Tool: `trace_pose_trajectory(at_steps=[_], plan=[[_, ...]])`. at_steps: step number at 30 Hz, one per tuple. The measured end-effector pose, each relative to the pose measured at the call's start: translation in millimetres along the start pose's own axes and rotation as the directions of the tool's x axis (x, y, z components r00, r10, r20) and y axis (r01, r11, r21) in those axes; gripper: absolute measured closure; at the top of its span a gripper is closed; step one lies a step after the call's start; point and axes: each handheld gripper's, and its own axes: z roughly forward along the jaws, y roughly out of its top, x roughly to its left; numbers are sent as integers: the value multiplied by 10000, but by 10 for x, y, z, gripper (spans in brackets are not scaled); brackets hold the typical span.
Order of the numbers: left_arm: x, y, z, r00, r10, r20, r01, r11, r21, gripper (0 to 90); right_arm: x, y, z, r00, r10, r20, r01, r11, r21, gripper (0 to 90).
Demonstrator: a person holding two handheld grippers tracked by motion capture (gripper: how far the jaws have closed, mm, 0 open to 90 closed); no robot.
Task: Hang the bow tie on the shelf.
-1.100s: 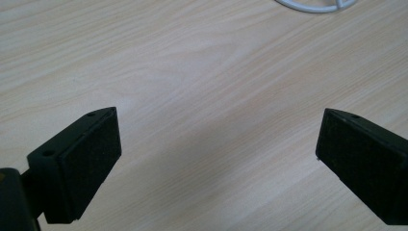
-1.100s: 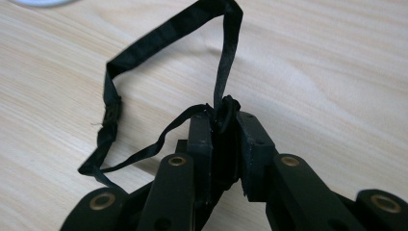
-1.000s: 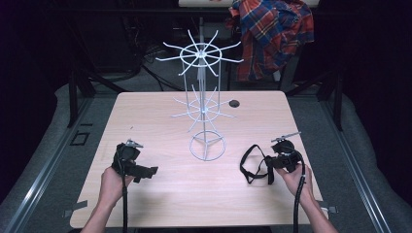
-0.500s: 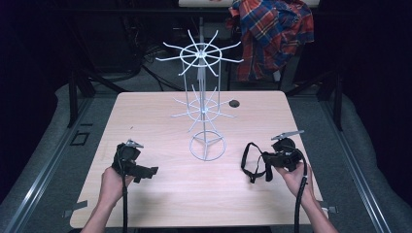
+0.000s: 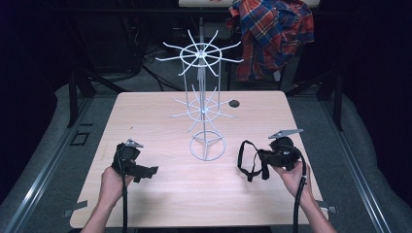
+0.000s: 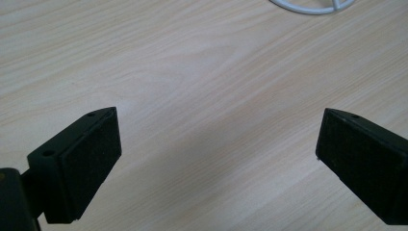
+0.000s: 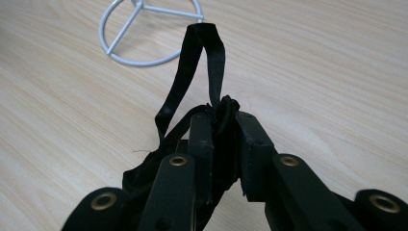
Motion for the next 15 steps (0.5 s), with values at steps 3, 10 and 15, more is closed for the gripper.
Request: trace_pose_trajectory(at_steps=[3, 10, 15], plan=[[-3, 2, 1, 10000, 46, 1, -46, 10000, -4, 20, 31, 19, -18, 9999, -103, 41, 104, 9999, -96, 787], [11, -1, -4, 10000, 29, 27, -29, 10000, -6, 20, 117, 79, -100, 9993, -377, -19, 376, 9989, -269, 788], [7, -1, -4, 10000, 10, 43, -10, 10000, -20, 20, 156, 113, -114, 9988, -472, -91, 468, 9983, -349, 788]])
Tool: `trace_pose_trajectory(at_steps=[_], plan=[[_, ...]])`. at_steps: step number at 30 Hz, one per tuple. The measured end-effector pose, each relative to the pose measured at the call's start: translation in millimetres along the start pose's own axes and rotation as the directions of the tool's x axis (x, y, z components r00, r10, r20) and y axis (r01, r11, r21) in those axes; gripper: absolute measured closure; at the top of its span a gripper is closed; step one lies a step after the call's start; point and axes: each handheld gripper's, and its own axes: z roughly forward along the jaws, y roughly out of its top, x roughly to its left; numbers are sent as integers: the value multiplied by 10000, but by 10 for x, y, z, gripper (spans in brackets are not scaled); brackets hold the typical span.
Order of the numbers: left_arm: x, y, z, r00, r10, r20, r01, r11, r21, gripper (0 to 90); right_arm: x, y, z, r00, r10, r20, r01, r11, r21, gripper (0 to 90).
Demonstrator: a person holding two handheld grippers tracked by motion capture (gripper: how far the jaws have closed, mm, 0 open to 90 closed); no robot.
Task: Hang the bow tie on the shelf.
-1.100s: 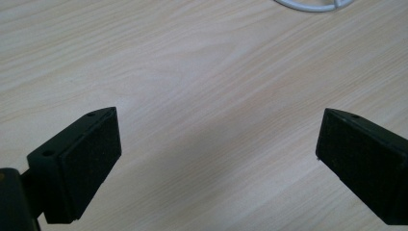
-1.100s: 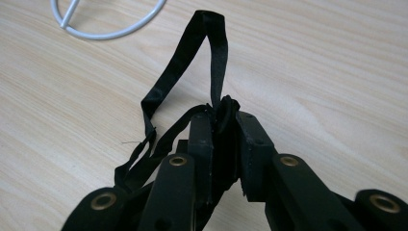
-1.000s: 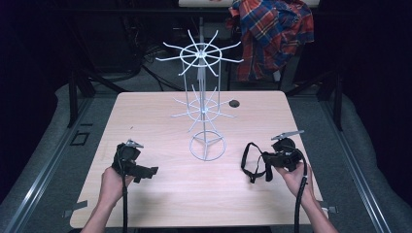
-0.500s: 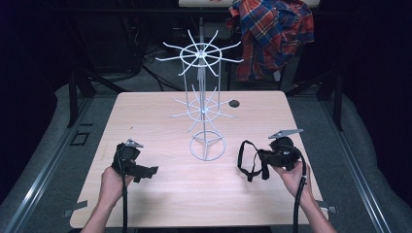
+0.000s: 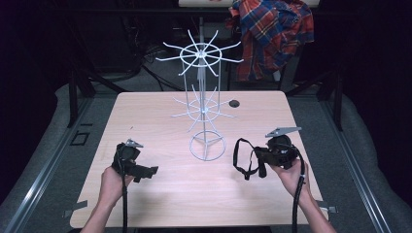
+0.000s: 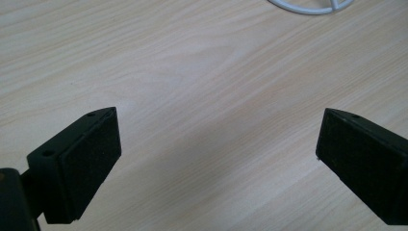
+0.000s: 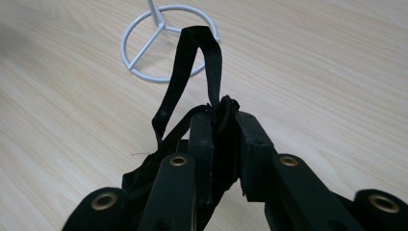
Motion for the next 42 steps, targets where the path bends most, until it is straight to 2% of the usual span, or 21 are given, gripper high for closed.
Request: trace_pose_trajectory(at_steps=[11, 15, 29, 32, 42], plan=[[-10, 0, -11, 10000, 23, -53, -23, 10000, -35, 19, 42, 73, -62, 9998, -183, 57, 185, 9994, -302, 789], [-18, 3, -19, 9999, 117, -26, -117, 9999, -26, 20, 70, 120, -79, 9998, -208, -32, 206, 9991, -369, 793], [-21, 2, -12, 10000, 47, 11, -47, 10000, -7, 19, 191, 200, -160, 9978, -617, -242, 602, 9964, -603, 793], [-25, 4, -13, 10000, 66, -3, -66, 10000, -14, 19, 187, 234, -192, 9970, -756, -188, 742, 9951, -659, 793], [-33, 25, 5, 9998, 159, 91, -159, 9999, 9, 19, 180, 303, -261, 9967, -809, -93, 798, 9926, -911, 792]])
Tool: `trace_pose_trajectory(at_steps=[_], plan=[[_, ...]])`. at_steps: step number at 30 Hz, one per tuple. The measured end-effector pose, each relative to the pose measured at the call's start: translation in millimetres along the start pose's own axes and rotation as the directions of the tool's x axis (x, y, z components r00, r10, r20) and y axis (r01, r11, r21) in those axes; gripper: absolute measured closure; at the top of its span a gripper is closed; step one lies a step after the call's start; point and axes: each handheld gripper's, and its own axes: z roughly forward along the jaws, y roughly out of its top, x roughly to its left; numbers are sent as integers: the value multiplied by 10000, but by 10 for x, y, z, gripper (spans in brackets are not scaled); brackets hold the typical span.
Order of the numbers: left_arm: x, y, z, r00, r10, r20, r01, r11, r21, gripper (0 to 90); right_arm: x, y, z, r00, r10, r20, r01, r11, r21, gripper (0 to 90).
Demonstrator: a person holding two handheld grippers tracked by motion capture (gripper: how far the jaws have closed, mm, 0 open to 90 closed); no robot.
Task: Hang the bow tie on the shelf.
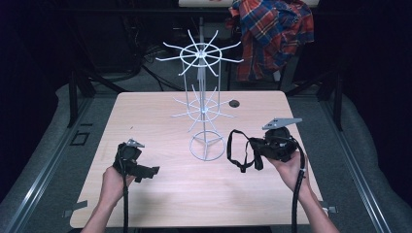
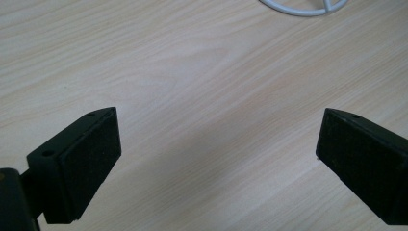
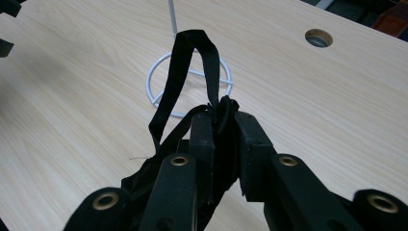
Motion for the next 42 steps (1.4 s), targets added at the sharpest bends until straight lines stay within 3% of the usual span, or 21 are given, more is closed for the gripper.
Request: trace_pose_trajectory(at_steps=[13, 31, 42], plan=[[-20, 23, 19, 9999, 11, 132, -10, 10000, -29, 19, 10, 110, -5, 9999, -98, 38, 99, 9998, -200, 793], [-6, 9, 18, 9998, -63, 171, 64, 10000, -18, 18, 41, 302, -118, 9999, -131, 66, 136, 9956, -931, 793], [-11, 11, 18, 9998, -6, 186, 6, 10000, 3, 18, -28, 347, -193, 9996, 31, 293, 5, 9925, -1220, 793]])
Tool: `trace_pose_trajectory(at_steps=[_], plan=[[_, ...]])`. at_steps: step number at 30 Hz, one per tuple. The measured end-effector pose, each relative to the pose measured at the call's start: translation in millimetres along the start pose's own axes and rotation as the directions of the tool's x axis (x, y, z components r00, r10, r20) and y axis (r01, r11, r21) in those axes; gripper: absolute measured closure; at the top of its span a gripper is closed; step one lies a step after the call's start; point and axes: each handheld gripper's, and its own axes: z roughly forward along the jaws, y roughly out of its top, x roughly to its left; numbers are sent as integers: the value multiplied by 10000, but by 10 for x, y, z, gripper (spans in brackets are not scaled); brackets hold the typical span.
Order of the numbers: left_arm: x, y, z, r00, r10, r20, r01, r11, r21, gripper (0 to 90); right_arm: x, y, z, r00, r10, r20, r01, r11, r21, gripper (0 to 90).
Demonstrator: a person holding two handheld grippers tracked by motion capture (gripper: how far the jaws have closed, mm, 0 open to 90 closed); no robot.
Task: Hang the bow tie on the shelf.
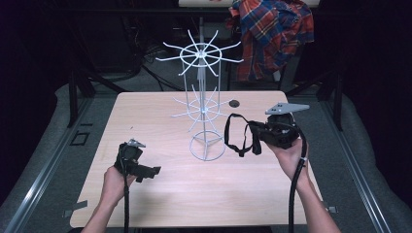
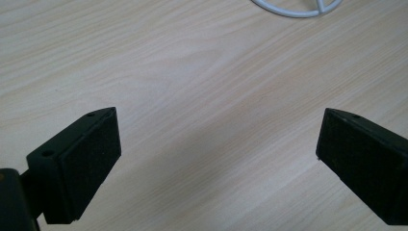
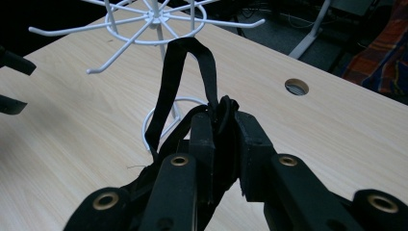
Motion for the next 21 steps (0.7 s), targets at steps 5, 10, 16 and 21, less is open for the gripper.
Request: trace_pose_trajectory(at_steps=[5, 10, 16, 21], plan=[[-6, 3, 5, 10000, 25, -1, -25, 10000, 9, 18, -52, 22, 33, 9999, 135, 34, -134, 9999, -65, 793], [-4, 2, 8, 10000, 17, 4, -17, 10000, 11, 18, -116, 4, 112, 9991, 404, 82, -404, 9992, -31, 792], [-5, 2, 6, 10000, 44, -1, -44, 10000, 32, 18, -181, -24, 244, 9978, 662, 62, -663, 9977, 142, 793], [-7, 1, 5, 10000, 66, 40, -66, 10000, 28, 18, -217, -31, 296, 9967, 810, -15, -809, 9965, 196, 793]])
